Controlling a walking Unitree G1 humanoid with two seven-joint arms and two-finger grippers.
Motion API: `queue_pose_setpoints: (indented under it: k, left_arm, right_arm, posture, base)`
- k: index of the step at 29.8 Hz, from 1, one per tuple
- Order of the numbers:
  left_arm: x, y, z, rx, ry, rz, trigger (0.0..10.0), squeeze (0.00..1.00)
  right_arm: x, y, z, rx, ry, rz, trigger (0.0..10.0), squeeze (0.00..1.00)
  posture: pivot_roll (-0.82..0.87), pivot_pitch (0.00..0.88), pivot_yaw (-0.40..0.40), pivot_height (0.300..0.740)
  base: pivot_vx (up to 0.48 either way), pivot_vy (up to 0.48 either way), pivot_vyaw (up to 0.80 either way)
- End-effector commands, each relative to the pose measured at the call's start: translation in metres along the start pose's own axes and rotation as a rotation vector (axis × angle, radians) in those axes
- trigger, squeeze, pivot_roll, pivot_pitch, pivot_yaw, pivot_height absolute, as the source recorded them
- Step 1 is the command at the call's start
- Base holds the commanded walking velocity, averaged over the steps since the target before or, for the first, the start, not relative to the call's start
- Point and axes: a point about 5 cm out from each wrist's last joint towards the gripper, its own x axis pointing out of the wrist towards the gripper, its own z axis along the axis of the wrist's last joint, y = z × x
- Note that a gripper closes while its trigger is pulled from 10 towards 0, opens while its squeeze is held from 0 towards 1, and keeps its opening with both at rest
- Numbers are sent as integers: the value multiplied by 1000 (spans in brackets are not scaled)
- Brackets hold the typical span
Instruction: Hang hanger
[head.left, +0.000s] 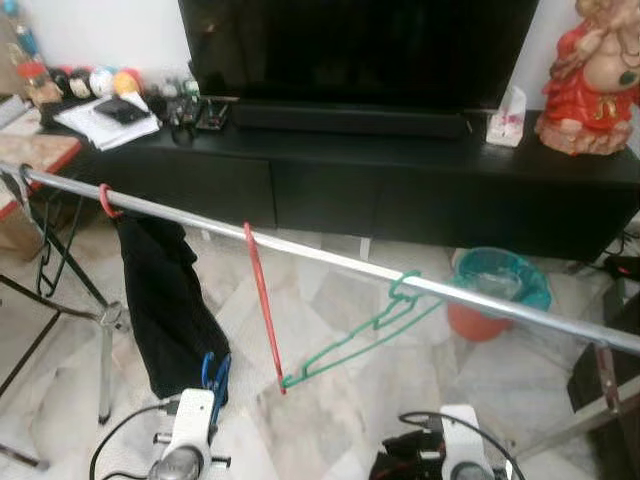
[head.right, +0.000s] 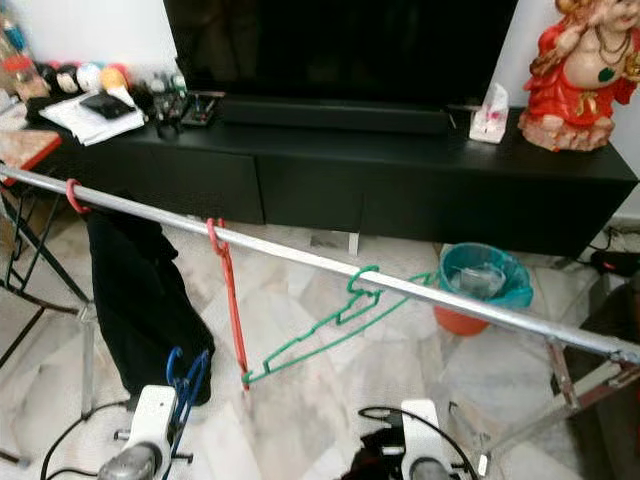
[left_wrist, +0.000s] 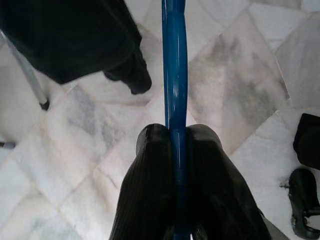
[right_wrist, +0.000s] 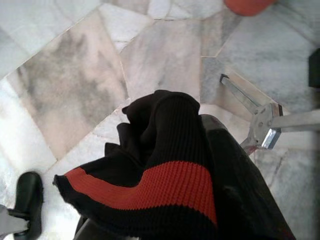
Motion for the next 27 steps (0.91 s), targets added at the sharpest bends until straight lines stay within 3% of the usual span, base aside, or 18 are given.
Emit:
queue_pose_setpoints:
  k: [1,27]
  left_arm:
    - [-2,7,-7,-1,36,11,10000,0]
    - [1,6,0,-10,27,6,10000,0]
  right_arm:
    - [0,5,3,6,-11,11,10000,0]
    - [1,7,4,23,-6,8,10000,0]
  posture:
    - [-24,0,22,740]
    - [-17,0,24,740]
  base:
    - [0,304,0]
    - [0,283,0]
